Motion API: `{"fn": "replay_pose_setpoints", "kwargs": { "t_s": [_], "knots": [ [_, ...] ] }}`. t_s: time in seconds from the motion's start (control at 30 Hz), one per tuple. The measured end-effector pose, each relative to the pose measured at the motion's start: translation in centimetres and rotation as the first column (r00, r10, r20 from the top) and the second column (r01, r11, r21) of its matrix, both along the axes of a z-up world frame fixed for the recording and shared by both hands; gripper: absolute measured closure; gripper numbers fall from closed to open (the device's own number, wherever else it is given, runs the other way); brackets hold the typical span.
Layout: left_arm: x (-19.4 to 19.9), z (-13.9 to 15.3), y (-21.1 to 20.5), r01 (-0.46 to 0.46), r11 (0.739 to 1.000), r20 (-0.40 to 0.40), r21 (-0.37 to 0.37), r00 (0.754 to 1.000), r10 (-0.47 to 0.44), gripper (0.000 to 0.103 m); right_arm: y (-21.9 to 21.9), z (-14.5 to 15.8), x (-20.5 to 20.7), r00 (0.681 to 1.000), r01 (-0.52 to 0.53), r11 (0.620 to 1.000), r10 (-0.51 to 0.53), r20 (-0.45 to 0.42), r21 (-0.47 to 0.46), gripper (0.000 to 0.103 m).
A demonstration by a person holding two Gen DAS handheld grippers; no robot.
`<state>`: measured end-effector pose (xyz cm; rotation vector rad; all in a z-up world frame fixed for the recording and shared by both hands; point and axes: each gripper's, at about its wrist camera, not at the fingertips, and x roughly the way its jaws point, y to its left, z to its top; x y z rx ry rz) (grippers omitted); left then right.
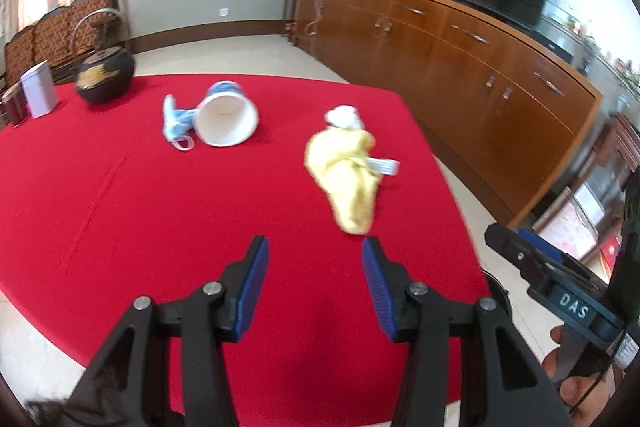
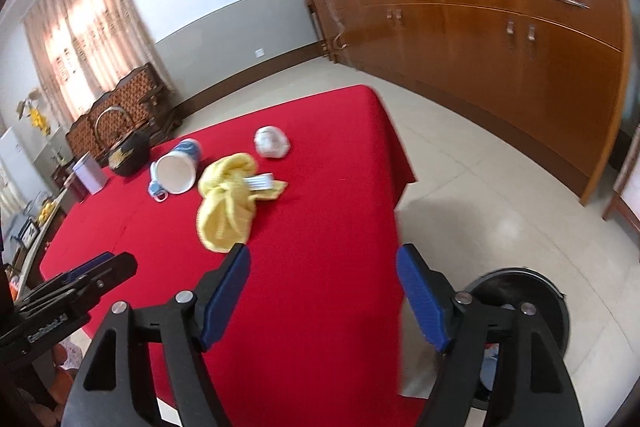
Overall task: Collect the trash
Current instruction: 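Move both tools back toward the yellow towel and paper cup, then grasp the yellow towel with right tool while left tool approaches the white paper cup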
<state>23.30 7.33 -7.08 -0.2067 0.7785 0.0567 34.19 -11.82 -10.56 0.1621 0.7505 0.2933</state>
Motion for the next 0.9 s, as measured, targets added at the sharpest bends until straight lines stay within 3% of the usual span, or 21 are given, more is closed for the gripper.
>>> {"fn": "replay_pose_setpoints", "kwargs": {
  "t_s": [0.53, 0.8, 0.87, 0.9],
  "knots": [
    [5.1, -0.9, 7.5, -0.104, 0.995, -0.002, -0.005, 0.995, 0.104, 0.053, 10.0, -1.5, 6.8, 0.995, -0.084, 0.996, 0.082, -0.062, -0.034, 0.023],
    [8.4, -1.0, 8.3, -0.095, 0.995, -0.007, -0.025, 0.996, 0.094, 0.053, 12.5, -2.9, 10.2, 0.99, -0.093, 0.993, 0.085, -0.111, -0.068, 0.023],
    [9.2, -1.0, 8.2, -0.091, 0.996, -0.009, -0.016, 0.996, 0.091, 0.047, 12.7, -3.2, 10.7, 0.989, -0.093, 0.993, 0.084, -0.124, -0.072, 0.023],
    [9.5, -1.0, 8.2, -0.095, 0.995, -0.006, -0.011, 0.995, 0.095, 0.04, 12.8, -3.5, 11.1, 0.988, -0.092, 0.993, 0.081, -0.132, -0.078, 0.023]
  ]
}}
